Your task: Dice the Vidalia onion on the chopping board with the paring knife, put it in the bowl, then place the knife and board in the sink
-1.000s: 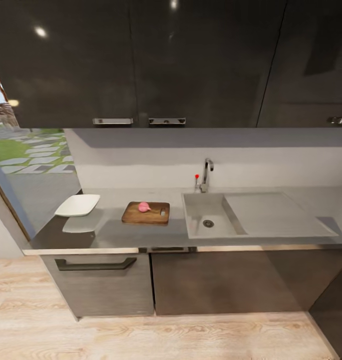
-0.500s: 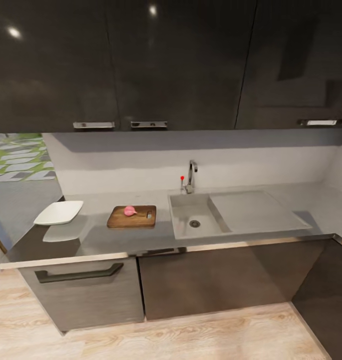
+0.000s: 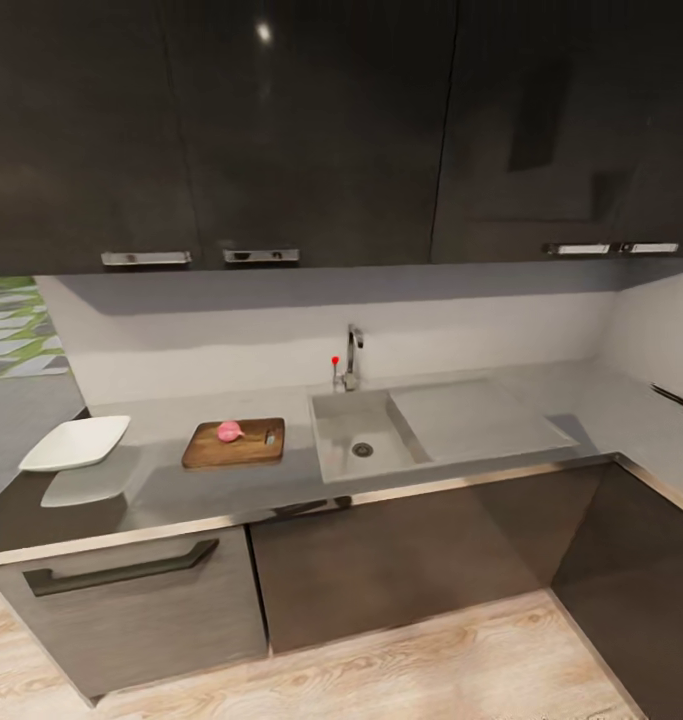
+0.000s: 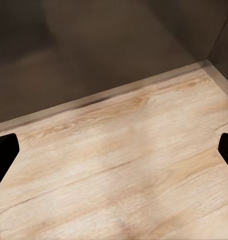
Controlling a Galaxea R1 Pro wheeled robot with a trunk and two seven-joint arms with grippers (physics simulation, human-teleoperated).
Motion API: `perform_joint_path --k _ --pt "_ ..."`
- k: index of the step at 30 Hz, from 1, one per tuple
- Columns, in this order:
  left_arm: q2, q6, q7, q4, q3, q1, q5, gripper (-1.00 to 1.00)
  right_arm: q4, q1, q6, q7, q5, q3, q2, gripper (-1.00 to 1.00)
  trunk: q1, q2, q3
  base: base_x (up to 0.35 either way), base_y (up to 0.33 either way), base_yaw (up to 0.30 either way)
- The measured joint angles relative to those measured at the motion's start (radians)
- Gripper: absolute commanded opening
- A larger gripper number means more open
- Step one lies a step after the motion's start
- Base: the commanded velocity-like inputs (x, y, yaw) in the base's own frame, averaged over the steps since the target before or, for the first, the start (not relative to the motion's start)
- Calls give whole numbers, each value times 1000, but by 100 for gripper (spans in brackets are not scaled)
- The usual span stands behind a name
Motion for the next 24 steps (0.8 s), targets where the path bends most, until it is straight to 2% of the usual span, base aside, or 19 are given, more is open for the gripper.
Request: perform_joint_path --k 24 --pt "-2 0 0 7 0 0 0 100 0 0 0 0 0 0 0 100 0 -1 26 0 0 -198"
